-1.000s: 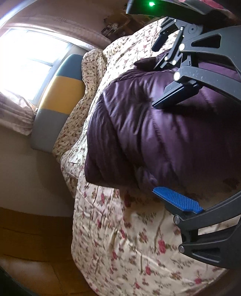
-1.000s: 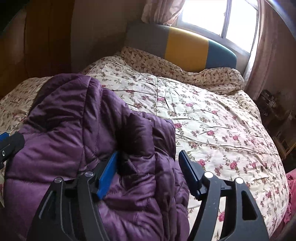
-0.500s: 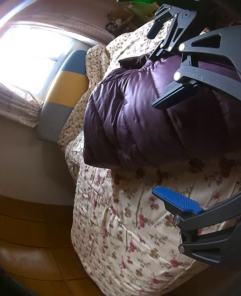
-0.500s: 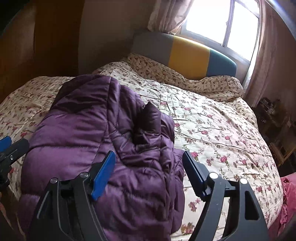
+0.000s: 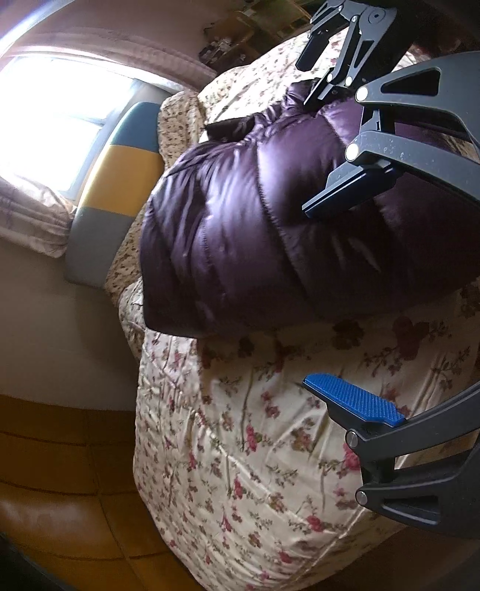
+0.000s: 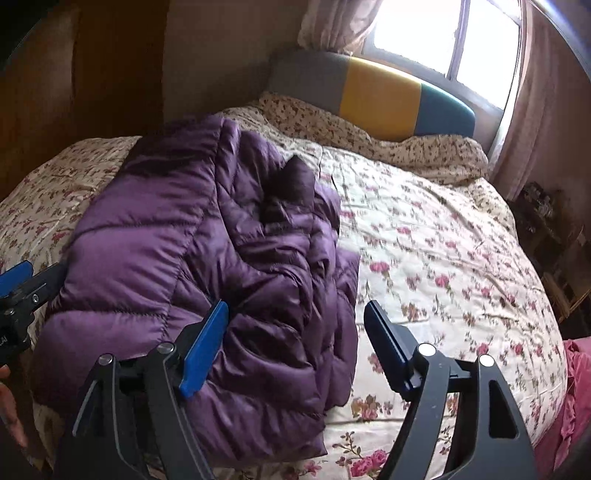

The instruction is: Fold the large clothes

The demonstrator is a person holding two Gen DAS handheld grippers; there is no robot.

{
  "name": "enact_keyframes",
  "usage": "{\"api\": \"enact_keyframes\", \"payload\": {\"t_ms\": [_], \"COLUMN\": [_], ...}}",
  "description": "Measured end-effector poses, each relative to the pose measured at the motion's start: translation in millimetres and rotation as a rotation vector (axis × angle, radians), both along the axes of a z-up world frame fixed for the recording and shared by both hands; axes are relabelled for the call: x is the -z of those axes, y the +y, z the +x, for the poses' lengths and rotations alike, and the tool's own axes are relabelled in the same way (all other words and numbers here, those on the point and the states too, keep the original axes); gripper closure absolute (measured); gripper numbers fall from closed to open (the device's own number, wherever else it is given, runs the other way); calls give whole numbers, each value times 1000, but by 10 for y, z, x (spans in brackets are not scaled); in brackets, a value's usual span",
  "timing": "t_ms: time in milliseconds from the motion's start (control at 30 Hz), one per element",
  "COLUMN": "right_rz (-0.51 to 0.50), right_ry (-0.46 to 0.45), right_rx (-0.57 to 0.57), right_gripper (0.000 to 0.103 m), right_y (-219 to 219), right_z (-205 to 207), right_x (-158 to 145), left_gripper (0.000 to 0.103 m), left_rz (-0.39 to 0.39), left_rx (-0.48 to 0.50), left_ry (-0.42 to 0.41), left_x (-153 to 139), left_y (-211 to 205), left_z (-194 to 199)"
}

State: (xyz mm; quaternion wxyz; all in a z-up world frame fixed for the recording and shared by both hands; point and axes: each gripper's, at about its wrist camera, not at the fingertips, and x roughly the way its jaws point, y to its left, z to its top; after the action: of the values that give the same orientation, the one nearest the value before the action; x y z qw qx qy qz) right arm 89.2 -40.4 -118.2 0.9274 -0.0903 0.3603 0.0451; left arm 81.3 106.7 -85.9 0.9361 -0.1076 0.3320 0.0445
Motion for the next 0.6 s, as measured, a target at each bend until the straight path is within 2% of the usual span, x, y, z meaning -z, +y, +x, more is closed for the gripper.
{"api": "enact_keyframes", "payload": {"t_ms": [167,267,400,467,600], "right_rz": [37,41,45,36,31], "right_ry": [61,58,46,35,2], "right_rx": [8,8,16,17,16], "right_gripper": [28,27,26,25,20], "right_y": [-69,-85,-82,-67,-54], "right_z": [90,82,39,19,-70], "right_x": [231,282,206,153,20], "left_gripper": [18,18,17,12,7], "left_rz": [2,7,4,14,39], "left_rx": [24,24,6,-6,-18], "left_ry": [14,16,15,10,-9], "left_x": [151,201,110,50,-71], "left_y": [-14,-25,-24,-34,-98], "left_z": [40,49,20,-10,-104]}}
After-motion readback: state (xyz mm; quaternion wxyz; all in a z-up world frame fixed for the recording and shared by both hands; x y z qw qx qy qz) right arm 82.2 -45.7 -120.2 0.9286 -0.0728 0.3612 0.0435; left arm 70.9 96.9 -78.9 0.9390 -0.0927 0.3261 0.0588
